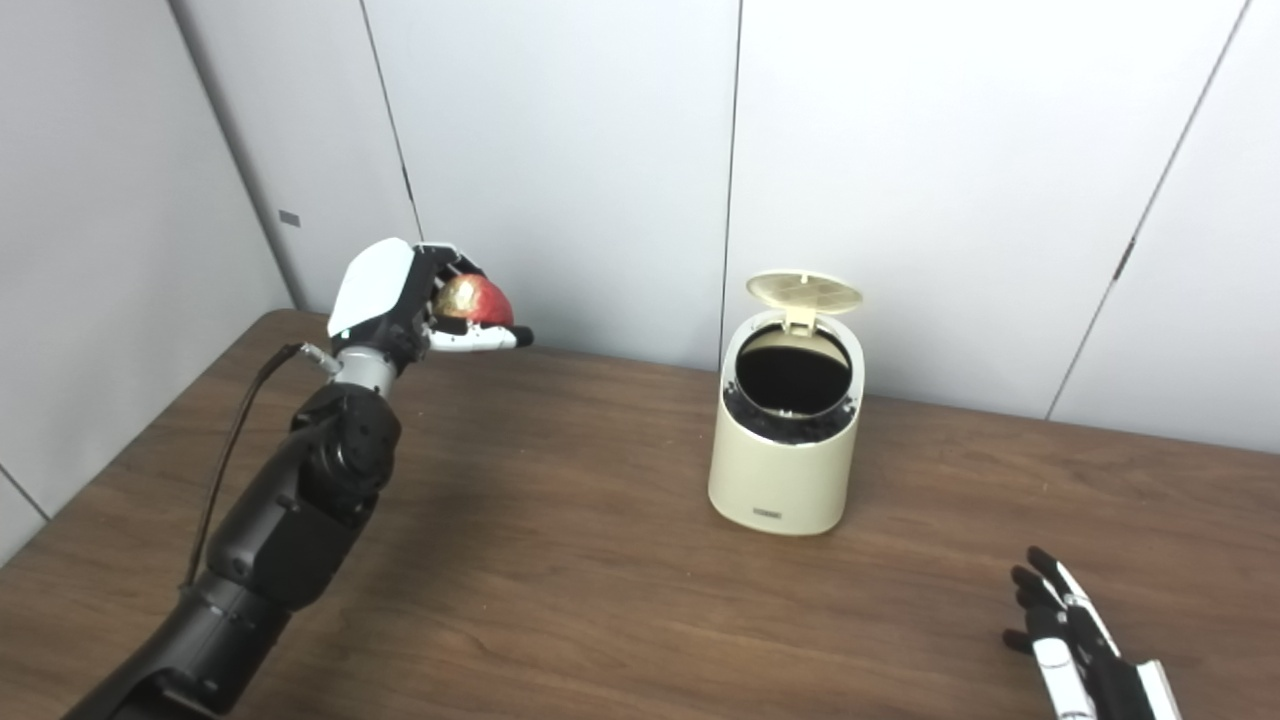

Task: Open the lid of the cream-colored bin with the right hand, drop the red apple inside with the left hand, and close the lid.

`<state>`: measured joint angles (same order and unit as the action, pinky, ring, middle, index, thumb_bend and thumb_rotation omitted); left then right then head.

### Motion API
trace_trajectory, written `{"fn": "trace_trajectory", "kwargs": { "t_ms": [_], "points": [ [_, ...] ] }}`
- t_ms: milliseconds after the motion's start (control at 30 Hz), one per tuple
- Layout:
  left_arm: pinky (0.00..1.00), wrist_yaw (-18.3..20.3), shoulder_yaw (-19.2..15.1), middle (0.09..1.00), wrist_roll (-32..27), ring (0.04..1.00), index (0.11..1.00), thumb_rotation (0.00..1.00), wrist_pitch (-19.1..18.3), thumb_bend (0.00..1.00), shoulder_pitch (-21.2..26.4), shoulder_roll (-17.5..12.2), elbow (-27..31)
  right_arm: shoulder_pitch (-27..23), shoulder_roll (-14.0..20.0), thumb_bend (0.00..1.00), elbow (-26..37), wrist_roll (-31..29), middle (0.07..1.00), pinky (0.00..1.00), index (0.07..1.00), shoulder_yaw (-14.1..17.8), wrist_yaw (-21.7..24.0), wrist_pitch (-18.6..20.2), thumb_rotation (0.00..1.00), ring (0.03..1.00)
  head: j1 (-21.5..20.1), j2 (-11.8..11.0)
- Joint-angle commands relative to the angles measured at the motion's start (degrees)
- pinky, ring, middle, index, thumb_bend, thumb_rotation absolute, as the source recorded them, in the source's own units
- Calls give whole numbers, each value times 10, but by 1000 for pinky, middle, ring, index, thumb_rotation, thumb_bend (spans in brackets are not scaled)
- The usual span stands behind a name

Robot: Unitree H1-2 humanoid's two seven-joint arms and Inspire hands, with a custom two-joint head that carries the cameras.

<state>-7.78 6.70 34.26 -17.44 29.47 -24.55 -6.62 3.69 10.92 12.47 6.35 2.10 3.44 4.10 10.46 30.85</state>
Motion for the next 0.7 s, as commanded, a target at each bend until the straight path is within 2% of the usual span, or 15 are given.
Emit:
{"fn": "trace_trajectory", "kwargs": {
  "t_ms": [0,67,233,467,667],
  "points": [
    [330,-13,-8,488,8,403,499,0,12,474,11,1,38,-11,-4,436,3,-7,910,821,927,1,-3,-15,935,913,0,0],
    [323,-11,-11,484,4,399,502,0,12,473,3,21,71,-12,-6,435,8,-14,924,843,940,1,1,-5,929,927,-23,0],
    [344,-15,-15,541,-1,439,479,0,17,473,-13,72,135,-21,-17,428,15,-36,943,846,951,10,-3,14,914,937,-52,1],
    [324,-17,-22,536,-15,435,486,0,42,473,-17,121,155,-36,-40,491,15,-62,943,856,954,23,-11,34,927,935,-90,-2],
    [319,-21,-26,524,-11,441,491,0,51,474,-16,148,166,-41,-53,529,13,-66,946,864,948,24,-19,37,921,932,-118,-4]
  ]
}}
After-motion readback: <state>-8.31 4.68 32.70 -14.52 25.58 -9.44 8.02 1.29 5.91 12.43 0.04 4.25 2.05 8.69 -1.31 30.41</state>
